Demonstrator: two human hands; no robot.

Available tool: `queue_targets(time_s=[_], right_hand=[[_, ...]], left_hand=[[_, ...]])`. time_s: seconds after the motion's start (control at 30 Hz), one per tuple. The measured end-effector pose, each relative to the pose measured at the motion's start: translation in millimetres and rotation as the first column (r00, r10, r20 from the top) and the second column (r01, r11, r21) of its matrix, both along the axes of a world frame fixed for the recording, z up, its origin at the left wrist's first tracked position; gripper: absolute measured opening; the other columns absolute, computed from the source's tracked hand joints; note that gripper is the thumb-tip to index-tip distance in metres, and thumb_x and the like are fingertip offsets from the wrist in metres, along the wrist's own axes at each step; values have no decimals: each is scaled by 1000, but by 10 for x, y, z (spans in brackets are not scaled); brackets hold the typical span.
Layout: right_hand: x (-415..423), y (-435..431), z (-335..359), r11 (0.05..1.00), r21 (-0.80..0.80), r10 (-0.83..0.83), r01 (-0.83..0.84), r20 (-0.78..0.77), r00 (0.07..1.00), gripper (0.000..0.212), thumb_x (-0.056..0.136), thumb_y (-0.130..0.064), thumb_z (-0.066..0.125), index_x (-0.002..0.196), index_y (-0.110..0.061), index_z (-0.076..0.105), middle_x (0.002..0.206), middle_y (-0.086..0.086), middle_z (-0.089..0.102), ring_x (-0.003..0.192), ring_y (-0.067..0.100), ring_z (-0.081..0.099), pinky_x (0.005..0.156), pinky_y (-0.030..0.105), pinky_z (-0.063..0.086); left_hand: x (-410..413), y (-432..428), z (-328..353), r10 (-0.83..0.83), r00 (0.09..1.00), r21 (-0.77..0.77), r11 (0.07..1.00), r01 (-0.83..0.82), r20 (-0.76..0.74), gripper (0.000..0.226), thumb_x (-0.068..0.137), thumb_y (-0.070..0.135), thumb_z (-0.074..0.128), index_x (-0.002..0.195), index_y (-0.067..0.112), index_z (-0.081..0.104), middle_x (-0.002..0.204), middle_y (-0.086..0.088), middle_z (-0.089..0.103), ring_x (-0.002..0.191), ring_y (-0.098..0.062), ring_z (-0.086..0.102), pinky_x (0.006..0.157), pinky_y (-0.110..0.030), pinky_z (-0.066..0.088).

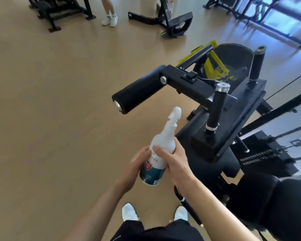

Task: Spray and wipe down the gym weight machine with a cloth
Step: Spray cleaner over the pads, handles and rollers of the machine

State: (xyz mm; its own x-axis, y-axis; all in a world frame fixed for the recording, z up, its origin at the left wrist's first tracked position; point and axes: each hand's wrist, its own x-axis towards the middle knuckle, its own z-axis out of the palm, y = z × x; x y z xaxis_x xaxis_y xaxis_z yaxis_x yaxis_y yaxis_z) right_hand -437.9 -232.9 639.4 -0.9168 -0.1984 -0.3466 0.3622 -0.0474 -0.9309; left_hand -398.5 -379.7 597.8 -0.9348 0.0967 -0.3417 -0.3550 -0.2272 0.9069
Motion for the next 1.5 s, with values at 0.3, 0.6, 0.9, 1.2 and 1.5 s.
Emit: queue_targets(time_s=[0.3, 0.6, 0.9, 1.2, 1.5], right_hand=[[-649, -803, -262, 998, -58, -20, 31, 176, 984, 74, 82, -35, 82, 144, -27, 41, 130, 9, 63, 117, 31, 66, 98, 54, 57], [-1621, -1513, -727, 990, -17, -126, 143, 378, 917, 24, 94, -26, 73, 110, -19, 56, 79, 3, 77, 79, 24, 75, 83, 49, 63], [-2958, -2029, -1241, 979, 12, -182, 201, 479, 859, 31, 89, -16, 74, 116, -10, 60, 98, 14, 75, 86, 31, 79, 75, 48, 64], [-3769, -2072, -1319, 936, 41, -314, 349, 548, 776, 25, 89, -12, 70, 108, -5, 55, 80, 7, 69, 73, 24, 77, 65, 40, 62], [-4396, -2316, -1317, 793, 125, -582, 596, 446, 681, 16, 95, -13, 67, 100, -11, 51, 96, 11, 58, 79, 27, 76, 65, 39, 61]], left_hand=[[47, -779, -281, 17, 987, -24, 1000, -13, 158, 16, 96, 34, 66, 110, 37, 60, 92, 28, 76, 88, 4, 73, 75, -12, 54], [-689, -1431, -539, 55, 967, -170, 985, -12, 250, 56, 78, 50, 78, 119, 13, 69, 109, -5, 78, 99, -22, 75, 83, -30, 60], [-2138, -2041, -652, -39, 898, -207, 968, 143, 438, 26, 97, 28, 69, 117, 12, 64, 99, 1, 76, 84, -8, 75, 71, -21, 57], [-3201, -2296, -784, -200, 844, -182, 927, 327, 497, 29, 95, 37, 71, 117, 19, 65, 107, 0, 77, 94, -13, 76, 70, -22, 57], [-4338, -2758, -1079, -500, 742, -95, 798, 595, 447, 35, 89, 40, 77, 116, 22, 65, 109, 2, 76, 98, -13, 75, 84, -31, 61]])
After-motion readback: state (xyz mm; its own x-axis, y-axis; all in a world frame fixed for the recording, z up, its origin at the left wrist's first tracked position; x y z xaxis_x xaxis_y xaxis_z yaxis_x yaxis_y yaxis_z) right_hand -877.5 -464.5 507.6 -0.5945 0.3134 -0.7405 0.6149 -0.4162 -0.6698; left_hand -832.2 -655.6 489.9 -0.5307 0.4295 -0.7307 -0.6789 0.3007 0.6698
